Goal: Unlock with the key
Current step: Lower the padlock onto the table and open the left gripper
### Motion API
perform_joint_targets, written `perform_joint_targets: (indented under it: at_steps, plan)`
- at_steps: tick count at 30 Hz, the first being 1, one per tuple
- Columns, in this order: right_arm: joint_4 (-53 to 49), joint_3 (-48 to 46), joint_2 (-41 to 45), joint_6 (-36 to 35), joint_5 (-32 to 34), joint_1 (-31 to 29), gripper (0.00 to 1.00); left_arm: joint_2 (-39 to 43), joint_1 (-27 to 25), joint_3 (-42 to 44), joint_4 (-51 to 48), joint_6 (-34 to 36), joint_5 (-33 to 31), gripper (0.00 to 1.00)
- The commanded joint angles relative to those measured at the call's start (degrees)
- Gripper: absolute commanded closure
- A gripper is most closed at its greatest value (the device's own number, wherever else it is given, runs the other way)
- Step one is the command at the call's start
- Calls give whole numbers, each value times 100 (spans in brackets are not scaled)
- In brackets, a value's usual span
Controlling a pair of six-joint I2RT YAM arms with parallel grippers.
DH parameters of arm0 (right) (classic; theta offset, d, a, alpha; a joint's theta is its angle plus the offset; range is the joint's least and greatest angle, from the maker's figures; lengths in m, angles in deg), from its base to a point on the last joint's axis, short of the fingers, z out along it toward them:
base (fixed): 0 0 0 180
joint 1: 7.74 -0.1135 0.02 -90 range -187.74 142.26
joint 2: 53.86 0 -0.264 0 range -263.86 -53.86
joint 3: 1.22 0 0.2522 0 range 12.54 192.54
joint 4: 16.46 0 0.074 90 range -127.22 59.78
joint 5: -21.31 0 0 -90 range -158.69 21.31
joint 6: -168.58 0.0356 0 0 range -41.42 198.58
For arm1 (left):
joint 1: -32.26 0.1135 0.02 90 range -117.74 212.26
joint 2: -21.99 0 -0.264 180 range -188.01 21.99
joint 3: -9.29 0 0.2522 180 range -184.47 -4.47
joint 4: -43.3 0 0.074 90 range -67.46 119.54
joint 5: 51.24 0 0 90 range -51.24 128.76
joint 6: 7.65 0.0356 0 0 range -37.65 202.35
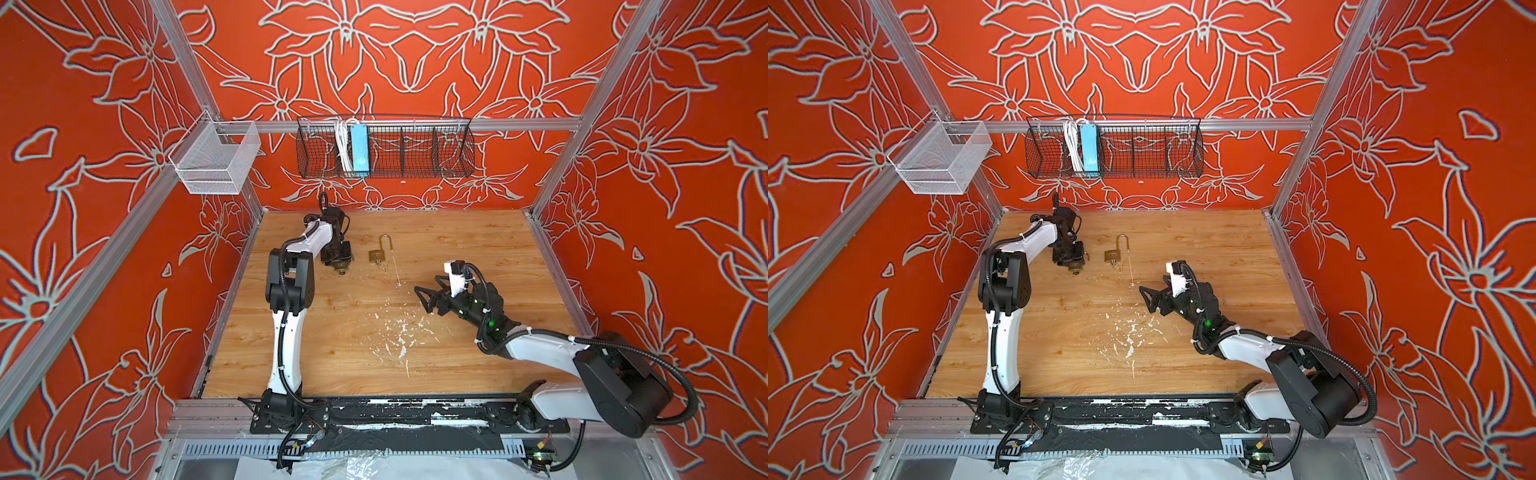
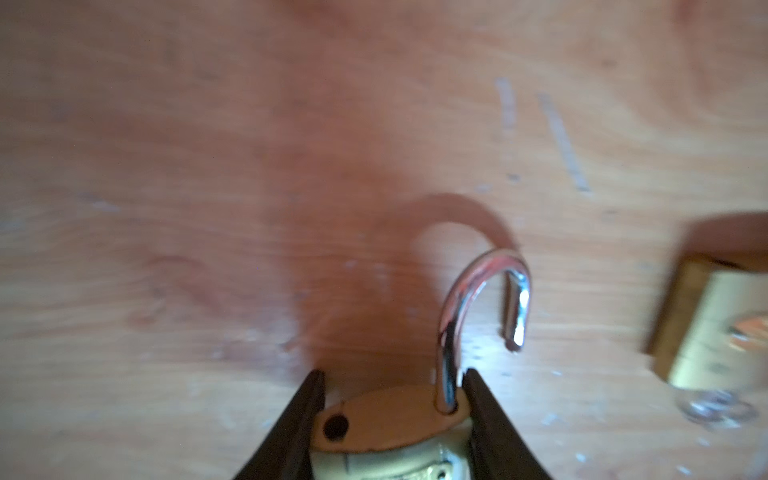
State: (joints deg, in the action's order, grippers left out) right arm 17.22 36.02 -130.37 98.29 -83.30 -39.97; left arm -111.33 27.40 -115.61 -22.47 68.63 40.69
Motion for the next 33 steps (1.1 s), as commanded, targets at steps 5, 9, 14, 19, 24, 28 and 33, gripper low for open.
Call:
perform_joint_targets:
  at_steps: [5, 9, 14, 19, 24, 28, 33]
  plan:
    - [91, -37, 46, -80, -13, -4, 2, -134, 45, -97, -352, -247, -877, 100]
    - [63, -46, 109, -98, 29, -4, 2, -54, 154, 46, -299, -348, -1063, 100]
    - [117, 14, -58, -72, -37, -3, 2, 18, 291, 215, -161, -304, -1040, 100]
    - [45, -2, 20, -149, 46, -8, 2, -98, 302, 32, -222, -324, -916, 86]
    - [63, 16, -22, -133, 15, -3, 2, 64, 302, 181, -51, -306, -871, 42]
    - [43, -2, 10, -125, 94, 1, 2, 675, 293, 849, 556, -285, -713, 14]
    - [150, -119, 95, 61, 270, 147, 2, 1769, 201, 1884, 1300, -522, -633, 3]
